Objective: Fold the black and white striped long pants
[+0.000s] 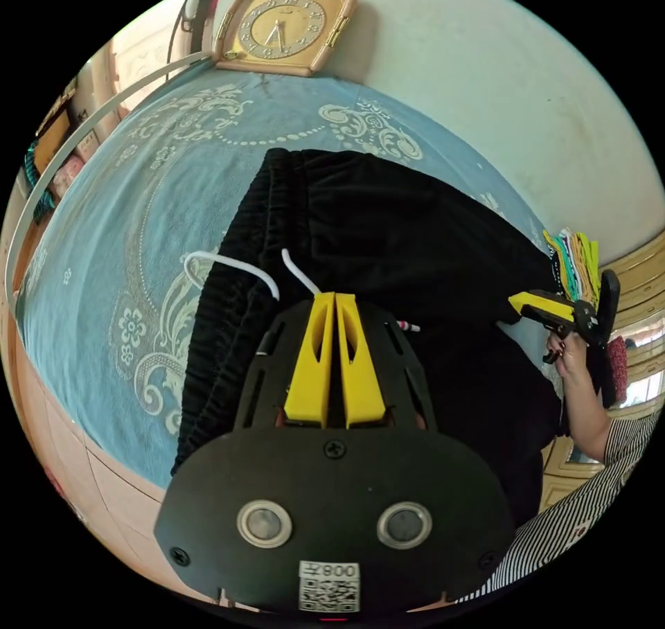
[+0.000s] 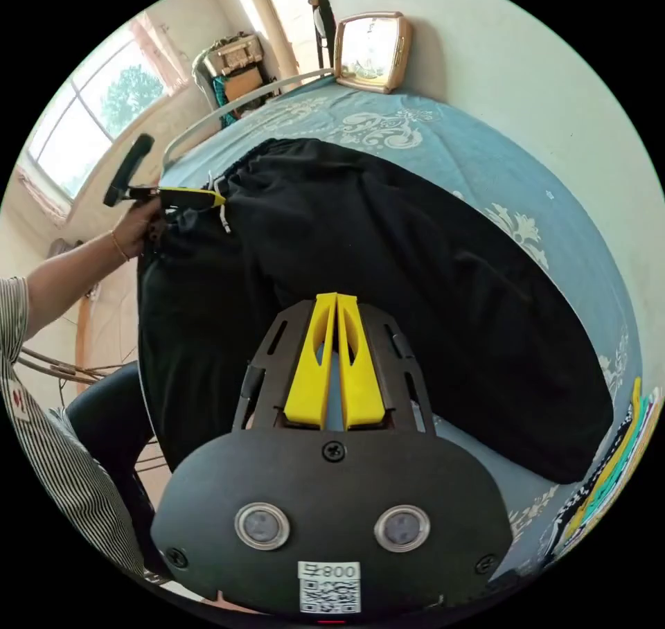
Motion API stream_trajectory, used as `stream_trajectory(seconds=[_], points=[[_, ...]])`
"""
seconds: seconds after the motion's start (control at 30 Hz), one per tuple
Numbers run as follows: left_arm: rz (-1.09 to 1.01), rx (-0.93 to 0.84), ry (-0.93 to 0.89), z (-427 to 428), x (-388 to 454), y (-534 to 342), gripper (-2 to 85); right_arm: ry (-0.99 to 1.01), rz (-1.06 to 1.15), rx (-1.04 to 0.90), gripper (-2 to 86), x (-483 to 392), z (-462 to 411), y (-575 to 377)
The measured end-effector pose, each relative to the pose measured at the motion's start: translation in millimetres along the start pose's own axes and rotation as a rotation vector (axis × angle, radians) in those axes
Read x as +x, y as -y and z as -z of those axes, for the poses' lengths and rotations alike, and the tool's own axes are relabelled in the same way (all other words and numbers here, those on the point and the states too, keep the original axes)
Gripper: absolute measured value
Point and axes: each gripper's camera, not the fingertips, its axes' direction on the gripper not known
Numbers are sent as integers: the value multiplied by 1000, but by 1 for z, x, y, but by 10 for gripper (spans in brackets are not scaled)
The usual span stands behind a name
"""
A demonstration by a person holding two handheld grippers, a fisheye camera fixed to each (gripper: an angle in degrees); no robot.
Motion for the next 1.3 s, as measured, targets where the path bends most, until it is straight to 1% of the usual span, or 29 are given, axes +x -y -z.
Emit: stream_trajectory(seconds=[0.03,0.07,0.13,0.23,0.3,0.37,0.43,0.5,0.57,0.67,0.73,0.8,0.9,0.93,0.97,1.0,1.03,1.07,1.13,1.2,1.3], points=[[-8,-18,9,2,-3,-2,2,-70,42,-43,1,-18,-9,14],[-44,-8,36,9,-2,-6,3,-112,18,-82,1,-25,-15,26],[-107,34,72,24,1,-13,2,-96,3,-136,0,-30,-20,38],[-142,129,77,39,-9,-15,2,-1,-46,-122,0,-31,-3,49],[-103,114,94,30,-24,-5,2,2,-46,-118,0,-39,6,54],[-64,-22,91,1,-50,9,2,-34,-55,-119,1,-56,18,61],[-34,11,41,2,-65,6,2,-57,-54,-114,1,-68,27,66],[-39,28,61,14,-70,-2,1,-46,-79,-108,1,-75,39,69],[-92,102,95,42,-72,-28,1,-92,-99,-56,1,-89,66,70],[-110,123,49,71,-83,-73,2,-118,-105,1,1,-115,107,61],[-124,107,27,82,-87,-105,2,-84,-95,1,1,-138,129,51],[-145,68,31,85,-86,-136,2,-64,-88,-26,1,-167,147,40],[-207,-21,79,75,-81,-176,2,-72,-78,-145,2,-218,163,19],[-259,-89,123,62,-78,-186,2,-82,-76,-195,2,-238,165,11],[-260,-176,171,43,-80,-193,2,-114,-78,-253,2,-255,163,4],[-262,-161,180,40,-81,-196,2,-130,-78,-290,2,-263,161,1],[-304,-117,207,42,-81,-203,2,-153,-67,-381,2,-277,154,-3],[-314,-122,222,42,-84,-205,2,-192,-55,-444,2,-290,146,-7],[-297,-141,217,42,-92,-207,2,-253,-47,-382,2,-307,154,-6],[-270,-137,197,43,-103,-211,2,-286,-36,-388,2,-320,159,0],[-176,-144,80,52,-133,-216,4,-300,-63,-407,2,-334,168,11]])
